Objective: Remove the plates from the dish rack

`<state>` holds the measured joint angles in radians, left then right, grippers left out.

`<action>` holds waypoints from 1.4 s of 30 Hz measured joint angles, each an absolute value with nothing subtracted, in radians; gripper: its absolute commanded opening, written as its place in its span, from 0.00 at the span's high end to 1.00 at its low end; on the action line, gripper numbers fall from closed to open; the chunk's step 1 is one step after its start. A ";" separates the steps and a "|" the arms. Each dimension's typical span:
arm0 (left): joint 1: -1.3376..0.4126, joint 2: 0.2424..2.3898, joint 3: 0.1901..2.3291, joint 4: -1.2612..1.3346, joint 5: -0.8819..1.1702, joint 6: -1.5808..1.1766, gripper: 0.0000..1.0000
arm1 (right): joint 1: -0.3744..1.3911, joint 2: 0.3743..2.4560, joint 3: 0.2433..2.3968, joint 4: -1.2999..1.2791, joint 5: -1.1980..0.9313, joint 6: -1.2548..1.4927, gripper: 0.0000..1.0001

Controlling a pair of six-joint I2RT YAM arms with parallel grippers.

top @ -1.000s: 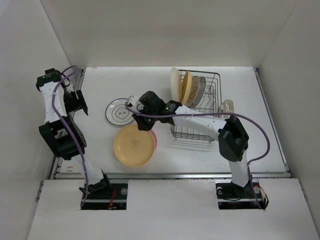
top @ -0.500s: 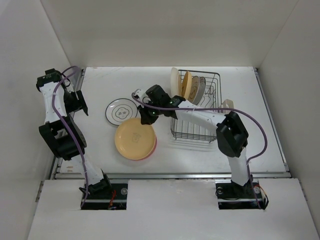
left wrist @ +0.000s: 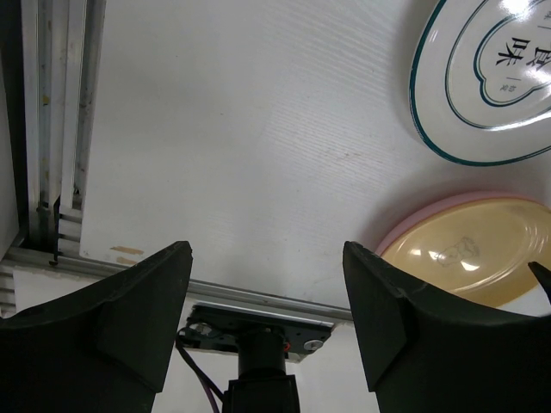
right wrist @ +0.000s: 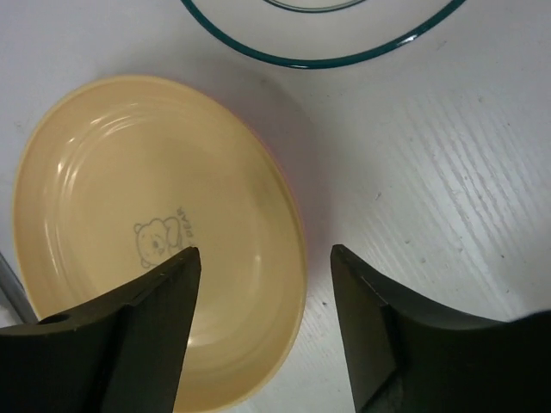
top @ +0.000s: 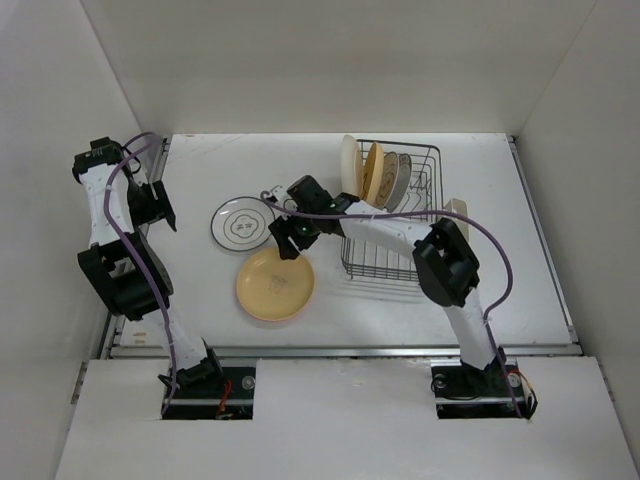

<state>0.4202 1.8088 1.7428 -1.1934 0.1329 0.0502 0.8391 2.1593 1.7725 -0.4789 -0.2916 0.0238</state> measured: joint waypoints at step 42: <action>0.420 1.797 1.741 -1.193 0.131 0.051 0.32 | 0.276 1.939 1.781 -0.731 0.231 0.491 0.72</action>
